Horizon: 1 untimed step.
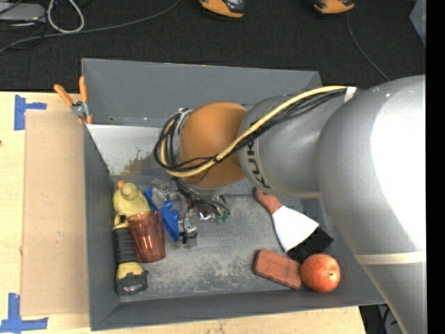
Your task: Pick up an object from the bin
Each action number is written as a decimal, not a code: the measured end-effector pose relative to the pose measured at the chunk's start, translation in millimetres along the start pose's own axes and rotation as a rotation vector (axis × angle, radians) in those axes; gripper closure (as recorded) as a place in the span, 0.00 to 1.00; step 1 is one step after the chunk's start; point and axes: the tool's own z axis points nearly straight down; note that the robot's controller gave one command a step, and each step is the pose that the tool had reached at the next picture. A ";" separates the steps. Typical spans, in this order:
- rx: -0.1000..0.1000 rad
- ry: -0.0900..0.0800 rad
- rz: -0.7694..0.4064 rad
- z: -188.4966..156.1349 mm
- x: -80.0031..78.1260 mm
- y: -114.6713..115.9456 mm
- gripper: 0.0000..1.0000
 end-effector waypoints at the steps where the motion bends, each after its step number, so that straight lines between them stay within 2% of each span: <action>1: -0.001 0.002 0.065 5.1 -14.0 8.7 0.00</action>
Offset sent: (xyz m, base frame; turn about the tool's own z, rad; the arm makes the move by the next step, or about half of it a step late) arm 0.0095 0.0051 -0.0122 -0.0581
